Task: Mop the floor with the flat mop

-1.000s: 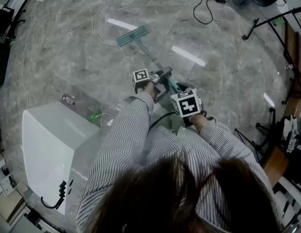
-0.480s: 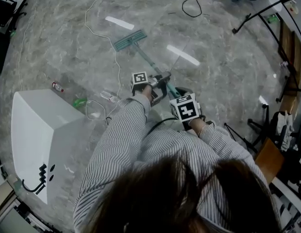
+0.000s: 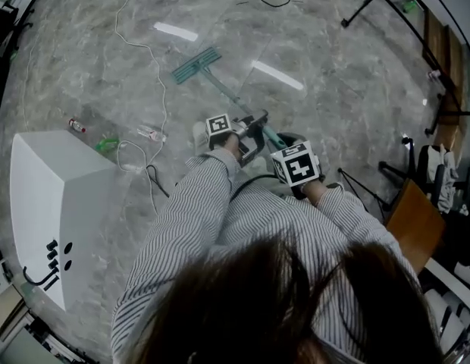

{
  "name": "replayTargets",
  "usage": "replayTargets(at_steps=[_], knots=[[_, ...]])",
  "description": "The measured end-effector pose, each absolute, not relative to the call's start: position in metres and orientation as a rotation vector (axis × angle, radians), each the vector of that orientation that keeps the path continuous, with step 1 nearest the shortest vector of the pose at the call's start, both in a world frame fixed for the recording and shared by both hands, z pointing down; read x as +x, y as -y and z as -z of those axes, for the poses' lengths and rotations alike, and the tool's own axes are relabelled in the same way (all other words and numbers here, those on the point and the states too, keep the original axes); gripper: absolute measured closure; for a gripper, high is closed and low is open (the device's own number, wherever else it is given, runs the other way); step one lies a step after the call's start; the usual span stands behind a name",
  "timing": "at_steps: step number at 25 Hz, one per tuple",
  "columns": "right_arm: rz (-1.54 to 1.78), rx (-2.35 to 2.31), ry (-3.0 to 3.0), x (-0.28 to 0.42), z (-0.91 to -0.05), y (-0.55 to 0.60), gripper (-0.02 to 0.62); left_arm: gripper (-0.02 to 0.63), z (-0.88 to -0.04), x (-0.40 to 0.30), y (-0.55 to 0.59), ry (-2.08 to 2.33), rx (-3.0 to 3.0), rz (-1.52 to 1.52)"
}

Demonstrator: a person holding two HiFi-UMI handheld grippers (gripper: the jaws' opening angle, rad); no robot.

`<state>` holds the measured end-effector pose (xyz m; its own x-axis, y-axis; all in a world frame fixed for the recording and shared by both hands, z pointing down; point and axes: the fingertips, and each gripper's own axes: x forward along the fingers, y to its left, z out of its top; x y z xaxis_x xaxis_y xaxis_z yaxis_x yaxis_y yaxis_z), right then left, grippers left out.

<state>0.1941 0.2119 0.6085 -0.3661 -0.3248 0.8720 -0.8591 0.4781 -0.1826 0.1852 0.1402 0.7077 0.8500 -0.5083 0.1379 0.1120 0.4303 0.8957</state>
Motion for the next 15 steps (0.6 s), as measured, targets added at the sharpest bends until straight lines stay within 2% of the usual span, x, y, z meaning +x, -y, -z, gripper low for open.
replayTargets(at_steps=[5,15], knots=[[-0.843,0.992,1.932,0.225,-0.602,-0.239,0.485,0.454,-0.688,0.217,-0.167,0.423,1.015,0.491],[-0.760,0.929,1.969,0.223,-0.603,-0.265,0.483,0.459,-0.689,0.218,-0.192,0.403,0.998,0.476]])
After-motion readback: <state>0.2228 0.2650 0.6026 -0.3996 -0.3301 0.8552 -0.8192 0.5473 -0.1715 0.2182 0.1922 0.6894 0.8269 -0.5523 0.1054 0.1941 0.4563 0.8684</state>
